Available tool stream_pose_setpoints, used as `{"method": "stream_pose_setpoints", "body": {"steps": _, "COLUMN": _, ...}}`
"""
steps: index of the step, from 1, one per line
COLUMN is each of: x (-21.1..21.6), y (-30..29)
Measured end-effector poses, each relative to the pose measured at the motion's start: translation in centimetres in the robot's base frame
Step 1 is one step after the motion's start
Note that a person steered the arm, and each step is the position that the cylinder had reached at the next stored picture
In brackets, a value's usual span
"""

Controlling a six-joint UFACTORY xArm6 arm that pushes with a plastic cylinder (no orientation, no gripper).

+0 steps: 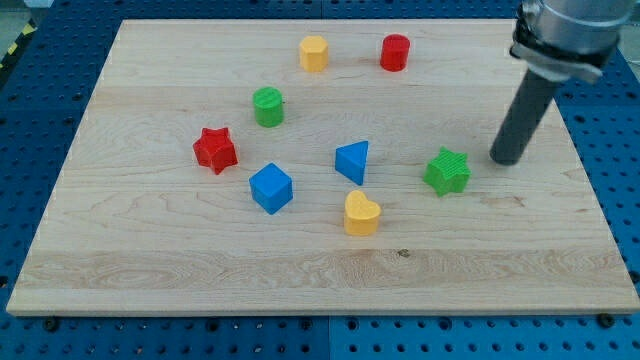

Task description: Move the yellow heart towards the red circle

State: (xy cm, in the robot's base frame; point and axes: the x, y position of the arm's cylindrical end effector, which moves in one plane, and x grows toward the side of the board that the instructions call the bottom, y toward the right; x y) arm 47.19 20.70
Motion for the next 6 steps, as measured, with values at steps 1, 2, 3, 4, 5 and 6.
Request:
{"method": "stream_pose_setpoints", "body": {"steps": 1, "x": 5.1, "y": 0.0}}
{"method": "stream_pose_setpoints", "body": {"steps": 2, "x": 9.4, "y": -2.0}}
{"method": "stream_pose_setpoints", "body": {"steps": 3, "x": 12.9, "y": -7.8}}
{"method": "stream_pose_setpoints", "body": {"steps": 4, "x": 13.7, "y": -13.7}}
{"method": "stream_pose_setpoints", "body": {"steps": 5, "x": 13.2, "y": -14.2}}
{"method": "stream_pose_setpoints", "body": {"steps": 6, "x": 12.1, "y": -13.7}}
